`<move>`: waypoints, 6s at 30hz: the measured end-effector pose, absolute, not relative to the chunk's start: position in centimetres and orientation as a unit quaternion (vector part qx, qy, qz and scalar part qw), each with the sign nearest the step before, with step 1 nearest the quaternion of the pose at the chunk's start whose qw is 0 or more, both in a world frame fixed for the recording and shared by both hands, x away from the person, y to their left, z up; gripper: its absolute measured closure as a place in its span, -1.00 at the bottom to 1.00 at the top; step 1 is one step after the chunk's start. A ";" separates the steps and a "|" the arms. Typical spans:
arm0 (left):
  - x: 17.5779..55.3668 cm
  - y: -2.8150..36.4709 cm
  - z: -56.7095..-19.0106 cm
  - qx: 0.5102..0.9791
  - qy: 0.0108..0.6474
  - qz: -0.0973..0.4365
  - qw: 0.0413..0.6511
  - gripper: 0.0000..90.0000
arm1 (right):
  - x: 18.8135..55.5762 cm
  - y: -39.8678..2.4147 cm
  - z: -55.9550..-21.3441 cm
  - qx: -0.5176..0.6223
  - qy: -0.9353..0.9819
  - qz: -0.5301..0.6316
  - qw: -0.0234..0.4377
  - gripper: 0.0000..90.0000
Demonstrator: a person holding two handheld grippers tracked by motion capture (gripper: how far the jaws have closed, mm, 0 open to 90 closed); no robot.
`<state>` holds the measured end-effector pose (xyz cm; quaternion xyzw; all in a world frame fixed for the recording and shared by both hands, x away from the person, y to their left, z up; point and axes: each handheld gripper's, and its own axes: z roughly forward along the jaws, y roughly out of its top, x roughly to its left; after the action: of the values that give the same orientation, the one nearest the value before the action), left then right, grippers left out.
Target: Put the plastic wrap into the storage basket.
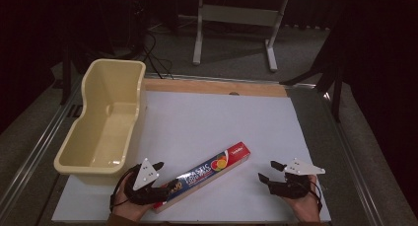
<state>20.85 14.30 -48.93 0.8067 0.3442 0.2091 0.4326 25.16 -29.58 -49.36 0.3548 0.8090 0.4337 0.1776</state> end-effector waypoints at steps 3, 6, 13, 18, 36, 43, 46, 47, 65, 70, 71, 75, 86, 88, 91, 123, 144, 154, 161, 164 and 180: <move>20.9 14.3 -48.9 0.807 0.343 0.209 0.432 -0.33 | 25.2 -29.5 -49.3 0.353 0.811 0.432 0.178 -0.28; 20.9 14.6 -48.9 0.807 0.347 0.206 0.432 -0.33 | 25.2 -29.3 -49.2 0.350 0.811 0.435 0.174 -0.26; 20.8 14.8 -48.7 0.805 0.346 0.209 0.433 -0.28 | 25.5 -28.9 -49.3 0.355 0.810 0.436 0.169 -0.20; 20.6 14.5 -48.4 0.806 0.340 0.206 0.438 -0.24 | 25.8 -28.3 -49.2 0.355 0.807 0.440 0.168 -0.02; 19.7 15.3 -47.1 0.818 0.316 0.196 0.440 0.05 | 27.9 -23.7 -49.0 0.316 0.839 0.412 0.162 0.99; 18.8 17.2 -46.8 0.825 0.308 0.178 0.439 0.55 | 27.9 -23.4 -48.7 0.312 0.837 0.419 0.164 0.99; 18.7 17.7 -47.0 0.830 0.306 0.172 0.434 0.88 | 28.0 -23.5 -48.7 0.316 0.835 0.420 0.163 0.99; 18.7 17.7 -47.0 0.830 0.306 0.172 0.434 0.88 | 28.0 -23.6 -48.7 0.317 0.833 0.423 0.164 0.99; 15.9 20.4 -49.1 0.859 0.312 0.145 0.378 1.00 | 28.2 -23.7 -48.0 0.319 0.823 0.440 0.164 0.88; 15.6 20.2 -49.9 0.871 0.307 0.137 0.358 1.00 | 28.3 -23.6 -47.8 0.318 0.822 0.444 0.163 0.55; 15.6 20.2 -50.1 0.873 0.306 0.135 0.355 1.00 | 28.2 -23.5 -47.8 0.317 0.821 0.445 0.163 0.51; 15.8 19.9 -50.8 0.881 0.304 0.126 0.340 1.00 | 28.2 -23.4 -47.7 0.319 0.818 0.449 0.168 0.23; 16.4 19.3 -51.1 0.886 0.303 0.124 0.329 1.00 | 28.2 -24.2 -47.4 0.332 0.805 0.459 0.178 -0.04; 16.5 19.1 -51.0 0.887 0.301 0.125 0.328 1.00 | 28.2 -24.2 -47.3 0.333 0.804 0.460 0.179 -0.05; 17.1 18.1 -51.0 0.889 0.294 0.128 0.326 1.00 | 28.1 -24.5 -47.1 0.336 0.801 0.460 0.184 -0.09; 21.8 9.4 -51.8 0.874 0.274 0.132 0.378 1.00 | 27.7 -26.2 -47.0 0.358 0.779 0.473 0.200 -0.08; 21.1 2.3 -52.0 0.890 0.198 0.086 0.403 1.00 | 27.7 -26.6 -46.9 0.375 0.770 0.478 0.197 -0.08; 21.2 9.5 -50.7 0.853 0.291 0.134 0.412 0.25 | 28.0 -25.9 -47.0 0.397 0.771 0.456 0.203 -0.23; 20.5 12.7 -50.2 0.837 0.325 0.155 0.412 -0.07 | 28.6 -25.9 -47.6 0.451 0.758 0.426 0.202 -0.51; 20.6 13.5 -50.3 0.832 0.334 0.158 0.414 -0.07 | 28.6 -26.2 -47.7 0.451 0.759 0.429 0.193 -0.42; 20.7 14.3 -50.8 0.830 0.348 0.158 0.406 0.00 | 30.7 -28.3 -50.1 0.531 0.754 0.329 0.204 0.99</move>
<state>20.66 14.33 -50.84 0.8301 0.3484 0.1579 0.4058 30.72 -28.30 -50.15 0.5313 0.7535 0.3288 0.2044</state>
